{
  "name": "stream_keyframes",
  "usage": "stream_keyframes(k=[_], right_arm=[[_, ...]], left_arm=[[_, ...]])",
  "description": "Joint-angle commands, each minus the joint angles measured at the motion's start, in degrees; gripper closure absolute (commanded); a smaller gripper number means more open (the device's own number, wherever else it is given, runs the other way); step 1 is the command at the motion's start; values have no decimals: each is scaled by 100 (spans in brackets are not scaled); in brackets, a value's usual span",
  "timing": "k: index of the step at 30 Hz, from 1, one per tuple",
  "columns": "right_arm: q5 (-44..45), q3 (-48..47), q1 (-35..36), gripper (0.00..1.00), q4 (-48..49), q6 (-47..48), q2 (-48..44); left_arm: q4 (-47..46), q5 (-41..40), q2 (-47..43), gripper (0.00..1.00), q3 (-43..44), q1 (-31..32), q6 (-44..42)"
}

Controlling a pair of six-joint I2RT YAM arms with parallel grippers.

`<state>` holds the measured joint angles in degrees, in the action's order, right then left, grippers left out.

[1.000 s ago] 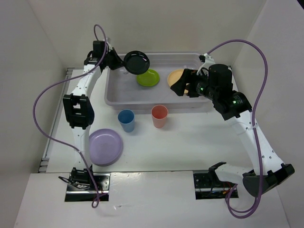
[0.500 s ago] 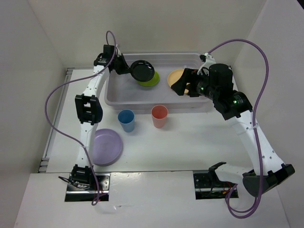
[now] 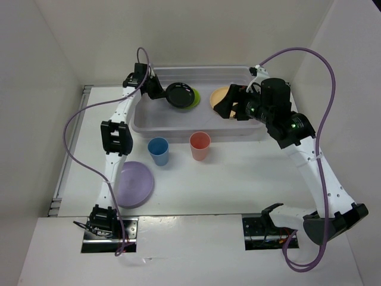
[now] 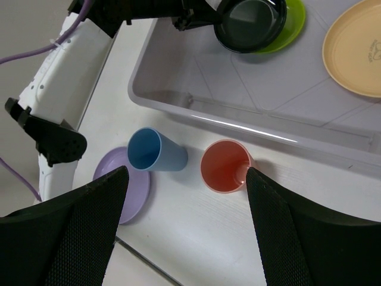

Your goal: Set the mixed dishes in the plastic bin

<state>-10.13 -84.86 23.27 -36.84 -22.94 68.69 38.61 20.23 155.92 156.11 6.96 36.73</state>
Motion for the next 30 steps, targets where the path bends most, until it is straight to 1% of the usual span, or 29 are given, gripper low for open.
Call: stream_keyframes(k=[1,3,8,10,11,12,13,14,15,16,18,19,23,27,28,30], right_arm=[[-111,-242,29,16,28,-70,40],[-112,-242,81,16,80,-70,40],[-112,-242,82,16,80,-70,92],[-112,-242,82,16,80,-70,92],[-112,-242,82,16,80,-70,92],[-112,-242,82,16,80,-70,92],[-112,-242,82,16,80,-70,92],[-112,-242,82,16,80,-70,92],[-112,-242,82,16,80,-70,92],[-112,-242,82,16,80,-70,92],[-112,-242,82,16,80,-70,92],[-112,-242,82,16,80,-70,92],[-112,-137,82,16,80,-70,40],[-165,-84,82,16,80,-70,-22],[-165,-83,82,16,80,-70,-83],[-112,-31,221,12,80,-1,-83]], left_arm=[[-99,148,246,100,428,25,238],[-99,70,325,100,613,25,291],[-99,7,562,100,754,25,405],[-99,7,624,97,885,25,458],[-47,7,694,91,886,25,458],[-47,7,694,77,955,25,458],[-47,7,755,68,956,25,458],[-47,7,756,62,956,25,458],[-47,7,756,60,956,25,510],[-47,7,756,60,956,25,511],[-47,7,756,53,1008,25,511],[6,7,756,51,1009,25,511],[147,7,686,48,1210,25,458],[296,-204,343,47,1421,25,265],[479,-299,291,47,1535,25,177],[734,-598,71,47,1983,25,-121]])
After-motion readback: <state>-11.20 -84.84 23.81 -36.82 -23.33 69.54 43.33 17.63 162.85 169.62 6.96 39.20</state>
